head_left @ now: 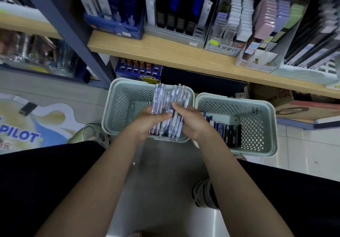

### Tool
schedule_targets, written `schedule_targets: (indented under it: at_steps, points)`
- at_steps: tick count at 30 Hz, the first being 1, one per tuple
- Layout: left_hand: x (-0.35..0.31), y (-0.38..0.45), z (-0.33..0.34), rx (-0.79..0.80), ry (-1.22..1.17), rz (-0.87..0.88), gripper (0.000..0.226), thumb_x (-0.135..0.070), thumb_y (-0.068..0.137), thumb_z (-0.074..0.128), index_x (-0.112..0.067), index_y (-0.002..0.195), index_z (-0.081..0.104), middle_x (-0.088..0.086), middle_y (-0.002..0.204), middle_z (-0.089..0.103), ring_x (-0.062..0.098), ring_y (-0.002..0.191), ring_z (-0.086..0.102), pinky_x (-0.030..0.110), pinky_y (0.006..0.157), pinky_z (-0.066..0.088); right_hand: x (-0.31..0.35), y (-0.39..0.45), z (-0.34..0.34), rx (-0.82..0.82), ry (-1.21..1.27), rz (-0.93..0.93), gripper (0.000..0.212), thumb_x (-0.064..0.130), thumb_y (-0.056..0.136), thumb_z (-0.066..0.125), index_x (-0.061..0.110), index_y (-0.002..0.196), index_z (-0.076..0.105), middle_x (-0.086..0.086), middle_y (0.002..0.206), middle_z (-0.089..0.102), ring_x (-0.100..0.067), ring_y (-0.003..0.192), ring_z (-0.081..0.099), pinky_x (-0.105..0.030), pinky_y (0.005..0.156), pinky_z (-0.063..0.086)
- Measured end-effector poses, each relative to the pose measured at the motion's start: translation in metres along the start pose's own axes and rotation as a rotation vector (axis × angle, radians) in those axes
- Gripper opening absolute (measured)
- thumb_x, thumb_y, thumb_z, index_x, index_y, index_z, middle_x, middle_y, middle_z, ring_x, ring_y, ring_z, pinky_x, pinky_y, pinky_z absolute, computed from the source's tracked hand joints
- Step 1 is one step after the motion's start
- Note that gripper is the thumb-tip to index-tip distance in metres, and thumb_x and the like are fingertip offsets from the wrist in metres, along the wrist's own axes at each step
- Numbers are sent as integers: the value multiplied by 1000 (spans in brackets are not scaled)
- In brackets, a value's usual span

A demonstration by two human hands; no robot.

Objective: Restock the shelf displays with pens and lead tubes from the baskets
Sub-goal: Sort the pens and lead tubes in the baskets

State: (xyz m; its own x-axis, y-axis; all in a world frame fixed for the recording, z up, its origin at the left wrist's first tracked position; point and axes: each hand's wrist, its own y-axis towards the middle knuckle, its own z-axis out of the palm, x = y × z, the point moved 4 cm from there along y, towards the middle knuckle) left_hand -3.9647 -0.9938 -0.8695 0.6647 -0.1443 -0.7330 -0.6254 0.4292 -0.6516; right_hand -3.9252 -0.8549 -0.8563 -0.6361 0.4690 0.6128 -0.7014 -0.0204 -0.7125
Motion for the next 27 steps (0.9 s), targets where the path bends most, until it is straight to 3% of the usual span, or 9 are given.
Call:
schedule_targets:
  at_steps: [3,6,8,11,14,18,20,22,27]
  points:
    - [0,1,-10,-32,-5,11,93,-43,49,97,-12,128,61,1,123,70,13,113,65,38,107,42,-5,8,7,15,-66,-1,103,53,63,91,7,145,47,-12,144,57,-24,135,51,-48,117,36]
    - [-4,1,-11,63,-35,6,71,-41,61,91,-12,122,66,5,118,73,17,113,67,41,107,43,-2,11,9,29,-38,21,48,31,89,74,2,125,62,-15,122,70,-26,117,66,-41,103,51]
    - [-3,0,-14,122,-76,-12,71,-36,68,87,-7,128,63,11,121,72,27,118,65,52,110,43,1,11,9,44,-5,14,31,20,97,64,1,121,64,-17,116,72,-27,110,70,-39,94,56]
    - [2,2,-22,114,-95,-50,77,-32,68,89,-8,135,58,12,127,69,29,125,61,56,113,39,2,14,11,29,42,35,31,19,98,62,2,124,63,-17,119,71,-28,111,69,-42,94,55]
    - [1,4,-28,18,-59,20,55,-24,73,83,-6,122,68,10,117,74,24,115,67,48,110,44,-1,15,18,28,29,61,23,19,98,62,3,114,66,-17,114,73,-26,105,71,-39,91,56]
    - [-6,2,-32,-56,149,80,59,-41,65,84,-21,119,71,-6,115,74,13,112,67,35,101,48,-3,17,26,34,-39,104,9,23,93,69,16,94,64,6,97,67,-10,104,57,-33,104,42]
    - [-8,3,-31,8,286,73,47,-37,79,80,-24,123,68,-8,120,72,10,115,64,34,102,46,-5,21,26,27,-15,101,14,18,91,72,16,88,58,7,97,69,-5,88,65,-25,91,52]
    - [-7,3,-29,83,301,32,39,-32,93,69,-22,129,63,-5,125,69,11,120,61,34,106,43,-8,25,25,7,9,92,12,16,90,73,7,95,65,-4,90,75,-6,74,72,-21,67,58]
    - [-10,1,-29,-53,201,74,19,-23,101,58,-24,117,68,-5,115,73,6,106,66,23,90,50,-13,32,19,-41,40,70,39,18,88,74,-3,121,66,-21,113,72,-29,95,73,-36,75,62]
